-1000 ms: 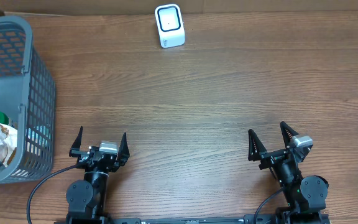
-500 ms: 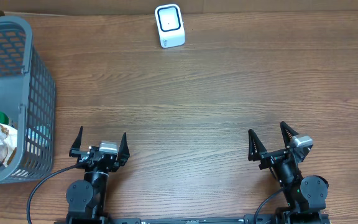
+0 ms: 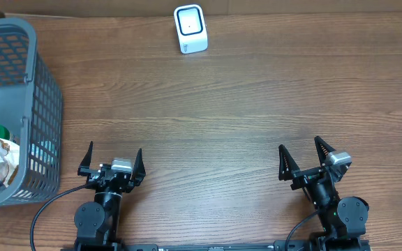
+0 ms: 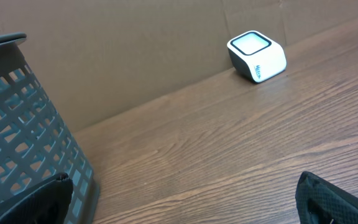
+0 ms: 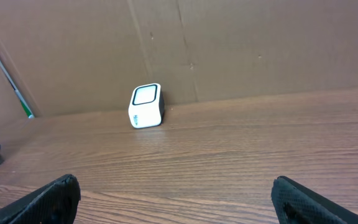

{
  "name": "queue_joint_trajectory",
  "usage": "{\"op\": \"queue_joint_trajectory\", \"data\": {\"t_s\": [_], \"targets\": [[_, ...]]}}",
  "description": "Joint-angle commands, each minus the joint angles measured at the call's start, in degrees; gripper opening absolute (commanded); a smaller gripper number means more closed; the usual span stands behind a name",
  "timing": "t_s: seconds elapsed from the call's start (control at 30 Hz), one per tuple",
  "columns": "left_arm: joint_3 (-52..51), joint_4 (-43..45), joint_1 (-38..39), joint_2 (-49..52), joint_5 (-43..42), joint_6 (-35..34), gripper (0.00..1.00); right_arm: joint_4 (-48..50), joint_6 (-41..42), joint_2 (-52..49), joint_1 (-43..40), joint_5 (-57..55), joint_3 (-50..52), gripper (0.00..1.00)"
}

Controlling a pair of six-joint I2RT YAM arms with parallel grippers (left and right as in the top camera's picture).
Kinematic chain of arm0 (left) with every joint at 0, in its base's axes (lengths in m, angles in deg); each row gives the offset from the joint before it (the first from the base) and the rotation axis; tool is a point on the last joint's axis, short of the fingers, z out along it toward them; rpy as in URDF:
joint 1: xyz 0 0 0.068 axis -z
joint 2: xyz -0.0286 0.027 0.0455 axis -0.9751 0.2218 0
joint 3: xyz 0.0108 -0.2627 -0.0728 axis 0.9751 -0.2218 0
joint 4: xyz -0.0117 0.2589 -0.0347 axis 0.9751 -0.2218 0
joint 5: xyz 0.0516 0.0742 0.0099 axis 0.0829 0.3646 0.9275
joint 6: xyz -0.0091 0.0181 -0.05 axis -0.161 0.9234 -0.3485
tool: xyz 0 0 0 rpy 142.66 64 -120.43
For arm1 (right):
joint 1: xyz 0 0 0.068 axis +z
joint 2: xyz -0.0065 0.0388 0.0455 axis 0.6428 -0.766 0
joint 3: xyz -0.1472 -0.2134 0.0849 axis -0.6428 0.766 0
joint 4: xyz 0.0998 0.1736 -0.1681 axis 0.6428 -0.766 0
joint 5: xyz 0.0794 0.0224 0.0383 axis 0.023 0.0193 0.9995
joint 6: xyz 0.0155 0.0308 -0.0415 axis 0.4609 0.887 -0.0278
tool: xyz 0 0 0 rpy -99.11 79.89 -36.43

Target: Scan the item barcode

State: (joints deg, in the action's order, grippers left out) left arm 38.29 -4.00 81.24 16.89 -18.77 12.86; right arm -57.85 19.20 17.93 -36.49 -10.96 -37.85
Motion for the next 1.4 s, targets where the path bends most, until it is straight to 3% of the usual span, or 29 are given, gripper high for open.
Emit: {"op": "queue_joint_trajectory", "data": {"t_s": [0.0,0.23,0.57,0.83,1.0,1.37], "targets": [[-0.3,0.2,0.0,-0.5,0.5,0.4,1.00,0.3,-0.2,0.7,0.2,-0.5,0.6,1.00],[-0.3,0.2,0.0,-0.5,0.4,-0.3,1.00,0.3,-0.2,0.7,0.2,-0.5,0.6,1.00],[-0.3,-0.1,0.0,-0.5,-2.7,-16.0,1.00,0.3,-0.2,0.7,0.2,-0.5,0.6,1.00],[0.6,-0.9,0.0,-0.5,-9.9,-16.8,1.00,0.3,-0.2,0.7,0.2,-0.5,0.6,1.00],[2.4,-3.8,0.0,-0.5,-10.1,-21.5,1.00,0.3,-0.2,0.7,0.2,-0.5,0.6,1.00],[12.6,-12.7,0.0,3.7,-13.5,-21.2,1.00,0.3,-0.2,0.7,0.2,-0.5,0.6,1.00]]}}
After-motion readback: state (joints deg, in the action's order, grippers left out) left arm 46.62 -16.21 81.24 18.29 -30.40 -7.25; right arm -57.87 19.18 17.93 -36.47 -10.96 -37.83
